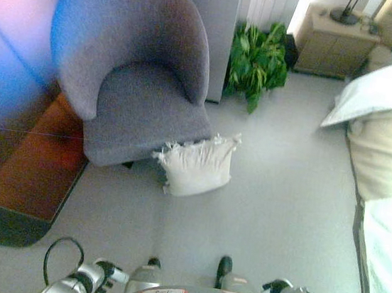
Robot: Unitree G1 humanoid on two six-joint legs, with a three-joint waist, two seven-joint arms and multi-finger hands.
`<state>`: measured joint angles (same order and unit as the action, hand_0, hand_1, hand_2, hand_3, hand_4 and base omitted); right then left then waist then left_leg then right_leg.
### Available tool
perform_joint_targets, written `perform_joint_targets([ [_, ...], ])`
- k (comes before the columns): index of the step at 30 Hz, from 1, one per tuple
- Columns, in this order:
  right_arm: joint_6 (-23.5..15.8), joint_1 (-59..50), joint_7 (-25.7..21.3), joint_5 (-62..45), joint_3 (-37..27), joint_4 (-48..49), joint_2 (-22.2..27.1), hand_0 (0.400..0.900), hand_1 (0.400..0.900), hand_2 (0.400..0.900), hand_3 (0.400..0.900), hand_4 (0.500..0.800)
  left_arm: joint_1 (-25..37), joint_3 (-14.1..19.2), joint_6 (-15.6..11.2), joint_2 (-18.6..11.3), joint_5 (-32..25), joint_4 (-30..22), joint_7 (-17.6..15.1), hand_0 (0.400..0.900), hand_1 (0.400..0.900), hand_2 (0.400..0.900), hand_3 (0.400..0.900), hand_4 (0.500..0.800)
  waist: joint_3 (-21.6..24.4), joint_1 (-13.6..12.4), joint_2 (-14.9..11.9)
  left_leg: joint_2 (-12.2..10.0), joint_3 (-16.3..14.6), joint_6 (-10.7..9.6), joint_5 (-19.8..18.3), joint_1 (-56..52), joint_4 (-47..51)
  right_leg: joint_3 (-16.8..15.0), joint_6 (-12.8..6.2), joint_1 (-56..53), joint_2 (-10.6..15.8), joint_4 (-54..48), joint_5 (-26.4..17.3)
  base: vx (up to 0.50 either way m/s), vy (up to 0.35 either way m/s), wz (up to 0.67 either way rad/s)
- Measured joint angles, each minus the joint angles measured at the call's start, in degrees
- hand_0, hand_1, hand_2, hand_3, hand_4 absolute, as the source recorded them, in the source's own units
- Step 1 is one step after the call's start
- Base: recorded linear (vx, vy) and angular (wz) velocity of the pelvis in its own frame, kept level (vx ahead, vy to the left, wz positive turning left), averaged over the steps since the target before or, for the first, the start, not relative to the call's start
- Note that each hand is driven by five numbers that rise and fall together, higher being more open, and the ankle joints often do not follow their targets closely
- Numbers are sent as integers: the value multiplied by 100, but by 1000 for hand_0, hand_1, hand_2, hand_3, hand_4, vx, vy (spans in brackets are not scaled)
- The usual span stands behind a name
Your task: Pick up the pillow and put it on the sofa.
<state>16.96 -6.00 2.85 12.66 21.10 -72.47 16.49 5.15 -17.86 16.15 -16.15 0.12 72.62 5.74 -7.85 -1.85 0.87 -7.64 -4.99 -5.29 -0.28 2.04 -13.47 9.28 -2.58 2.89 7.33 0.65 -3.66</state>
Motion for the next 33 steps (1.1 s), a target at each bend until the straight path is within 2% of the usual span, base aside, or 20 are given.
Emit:
perform_joint_targets([
  [1, 21, -50, -8, 161, 164, -18, 180, 900, 900, 900, 900, 800, -123, 195, -21, 81, -111, 80, -3, 900, 900, 900, 900, 800, -116, -19, -112, 182, 36, -179, 86, 585, -859, -22, 138, -148, 241, -145, -23, 598, 168, -62],
  [2, 2, -110, -12, 214, 180, -56, 229, 900, 900, 900, 900, 800, -211, 271, -42, 153, -105, 180, -7, 900, 900, 900, 900, 800, -102, -27, -72, 278, -65, -182, 93, 572, -403, -35, 63, -177, 231, -369, 38, 748, 197, -75],
  [3, -3, -172, 8, 322, 232, -199, 378, 900, 900, 900, 900, 800, -280, 336, -56, 362, -103, 386, 0, 900, 900, 900, 900, 800, -17, -156, 346, -8, -74, -98, 113, 483, 496, -86, -16, -243, -278, -218, 101, 607, 136, -55],
  [4, 13, -175, 15, 376, 218, -289, 493, 900, 900, 900, 900, 800, -346, 376, -36, 467, -105, 476, 67, 900, 900, 900, 900, 800, 82, -319, 890, -512, 9, -194, -222, 486, 1022, 131, 257, 136, -830, 1364, 647, 460, 106, -33],
  [5, 26, -98, -11, 414, 238, -322, 245, 900, 900, 900, 900, 800, -467, 446, -76, 224, -104, 430, 95, 900, 900, 900, 900, 800, -12, -513, 483, -377, -46, -290, 425, 338, 1037, 163, 214, 71, -709, 2124, 1695, 439, 118, -22],
  [6, -19, -42, 16, 407, 198, -275, 90, 900, 900, 900, 900, 800, -544, 513, -60, 113, -95, 307, 47, 900, 900, 900, 900, 800, -217, -492, 246, -326, -107, -332, 644, 309, 721, 189, 625, -266, -649, 1740, 1835, 286, 85, -11],
  [8, 38, 84, 36, 405, 151, -347, -124, 900, 900, 900, 900, 800, -553, 584, -57, 125, -104, 402, 125, 900, 900, 900, 900, 800, -293, -544, -49, -196, -230, -334, 595, 723, 810, 236, 694, -630, -452, 1172, 1612, 433, 148, -16],
  [10, 42, 106, 17, 411, 150, -451, -138, 900, 900, 900, 900, 800, -588, 584, -49, 235, -102, 406, 126, 900, 900, 900, 900, 800, -315, -622, -39, -305, -237, -298, 640, 951, 1177, 258, 556, -863, -541, 890, 1576, 489, 183, -22],
  [12, 21, 101, -15, 513, 143, -525, -64, 900, 900, 900, 900, 800, -674, 585, -53, 455, -104, 402, 124, 900, 900, 900, 900, 800, -279, -664, 316, -586, -289, -326, 665, 1174, 1424, 223, 524, -1055, -755, 850, 1670, 536, 223, -32],
  [13, -35, 76, -88, 570, 141, -518, -72, 900, 900, 900, 900, 800, -731, 586, -34, 535, -109, 418, 125, 900, 900, 900, 900, 800, -234, -751, 385, -590, -478, -305, 675, 1219, 1461, 142, 451, -1176, -736, 852, 1787, 638, 250, -37],
  [15, -69, 10, -152, 606, 134, -518, -135, 900, 900, 900, 900, 800, -729, 591, -51, 531, -127, 458, 109, 900, 900, 900, 900, 800, -191, -820, 355, -509, -450, -284, 679, 1179, 1436, -34, 387, -1274, -684, 862, 1894, 536, 213, -14],
  [16, -100, -16, -159, 608, 86, -516, -167, 900, 900, 900, 900, 800, -727, 648, -56, 509, -179, 490, 100, 900, 900, 900, 900, 800, -158, -831, 307, -401, -438, -183, 747, 1180, 1267, -96, 323, -1411, -617, 859, 1968, 457, 200, 6],
  [18, -121, 65, -167, 651, 3, -573, -210, 900, 900, 900, 900, 800, -763, 675, -49, 455, -279, 521, 101, 900, 900, 900, 900, 800, 43, -808, 142, -95, -473, 259, 1267, 1037, 1165, -172, 7, -1742, -329, 841, 2222, 450, 224, 14],
  [19, -146, 87, -180, 794, 3, -624, -319, 900, 900, 900, 900, 800, -686, 708, -59, 349, -311, 489, 95, 900, 900, 900, 900, 800, 149, -787, -195, 257, -643, 415, 1247, 836, 1117, -259, -146, -1858, 77, 1007, 2295, 454, 246, 19],
  [22, -157, 45, -252, 834, -15, -609, -420, 900, 900, 900, 900, 800, -295, 751, -103, 190, -325, 425, 110, 900, 900, 900, 900, 800, 233, -791, -394, 516, -642, 561, 1006, 635, 1100, -243, -406, -1678, 373, 1881, 2015, 350, 215, 33],
  [25, -257, -17, -453, 815, -15, -337, -400, 900, 900, 900, 900, 800, -91, 562, -143, -34, -266, 342, 105, 900, 900, 900, 900, 800, 232, -615, -290, 624, -420, 679, 832, 138, 1464, -274, -259, -845, 536, 3848, 1136, 301, 49, 42],
  [26, -268, -7, -585, 755, 26, -215, -394, 900, 900, 900, 900, 800, -71, 494, -120, -131, -268, 336, 101, 900, 900, 900, 900, 800, 286, -584, -202, 615, -319, 689, 803, 57, 1551, -250, -264, -574, 575, 4089, 1343, 132, -196, 15],
  [31, -392, -309, -1071, 528, 173, -159, -291, 900, 900, 900, 900, 800, 241, 264, -102, -323, -384, 278, 32, 900, 900, 900, 900, 800, 238, -599, -60, 348, -162, 638, 700, 385, 1476, -127, -374, 608, 641, 2344, 1423, -92, -303, 29],
  [32, -476, -524, -1336, 511, 310, -129, -278, 900, 900, 900, 900, 800, 325, 203, -98, -349, -548, 291, -10, 900, 900, 900, 900, 800, 130, -499, -33, 259, -66, 601, 674, 702, 1356, -116, -595, 985, 606, 1534, 1263, -114, -336, 68],
  [33, -528, -673, -1541, 517, 345, 9, -253, 900, 900, 900, 900, 800, 435, 209, -95, -369, -626, 295, -29, 900, 900, 900, 900, 800, -81, -340, -100, 250, 12, 582, 663, 879, 1220, -154, -659, 1264, 647, 1116, 1027, -50, -301, 73],
])
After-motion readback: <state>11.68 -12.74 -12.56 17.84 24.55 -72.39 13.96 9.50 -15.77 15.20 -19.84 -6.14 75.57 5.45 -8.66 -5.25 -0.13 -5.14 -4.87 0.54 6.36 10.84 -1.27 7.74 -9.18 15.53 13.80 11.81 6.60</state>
